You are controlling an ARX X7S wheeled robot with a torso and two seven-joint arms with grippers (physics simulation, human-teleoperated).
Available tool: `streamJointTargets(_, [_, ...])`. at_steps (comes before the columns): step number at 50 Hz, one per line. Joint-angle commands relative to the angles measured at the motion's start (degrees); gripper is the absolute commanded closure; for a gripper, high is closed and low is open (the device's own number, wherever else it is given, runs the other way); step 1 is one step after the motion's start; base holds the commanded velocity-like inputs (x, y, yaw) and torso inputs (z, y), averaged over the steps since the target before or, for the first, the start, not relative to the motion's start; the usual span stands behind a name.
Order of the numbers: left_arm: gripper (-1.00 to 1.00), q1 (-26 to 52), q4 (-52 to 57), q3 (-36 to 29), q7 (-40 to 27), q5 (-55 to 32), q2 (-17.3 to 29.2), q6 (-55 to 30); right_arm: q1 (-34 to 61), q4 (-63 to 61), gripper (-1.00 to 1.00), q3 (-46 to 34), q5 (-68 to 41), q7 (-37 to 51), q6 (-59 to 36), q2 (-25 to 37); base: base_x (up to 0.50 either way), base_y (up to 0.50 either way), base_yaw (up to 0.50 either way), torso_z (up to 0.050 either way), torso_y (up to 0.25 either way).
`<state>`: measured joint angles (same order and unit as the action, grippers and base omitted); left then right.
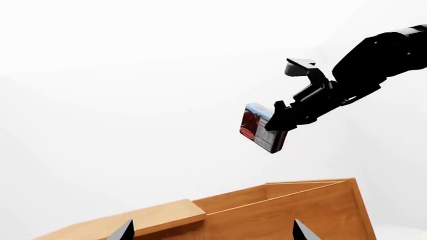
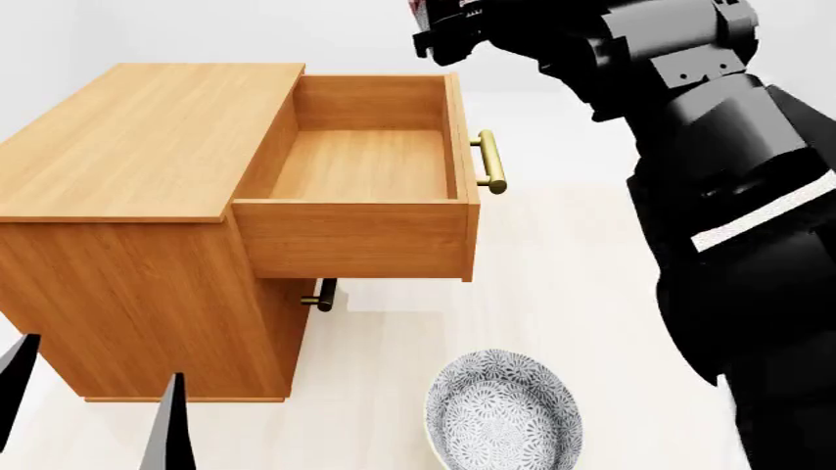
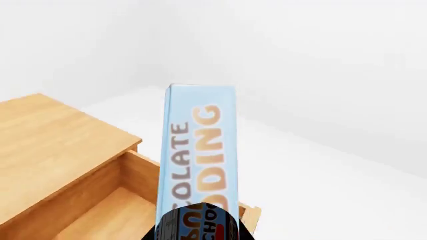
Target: Put the chocolate pudding in the top drawer of the cabinet and close it.
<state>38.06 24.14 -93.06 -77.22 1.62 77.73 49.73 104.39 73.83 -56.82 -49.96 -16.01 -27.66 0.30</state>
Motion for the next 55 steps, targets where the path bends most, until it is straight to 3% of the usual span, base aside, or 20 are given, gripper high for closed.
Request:
streamJointTargets(1, [-1.00,-0.2,-2.3,0.2,0.2,0.0,-1.0,1.6,2.4,-3.4,1.00,-28.3,-29.8,-2.9,2.0,-0.3,0.00,0.00,0.00,0.000,0.000])
streamJointTargets(23, [-1.00,-1.4,-5.3,0.6,-1.2,1.3,-1.9,4.0,1.6,-9.3,1.00,-32.3,-33.5,-10.3,-4.0,-0.3,0.00,0.00,0.00,0.000,0.000])
streamJointTargets(55, [-1.00,-2.7,-8.5,0.9,-1.1,2.3,-3.5,6.2,-4.2,-10.0,1.00,-31.7,-29.4,-5.3,-4.4,-0.3,0.00,0.00,0.00,0.000,0.000])
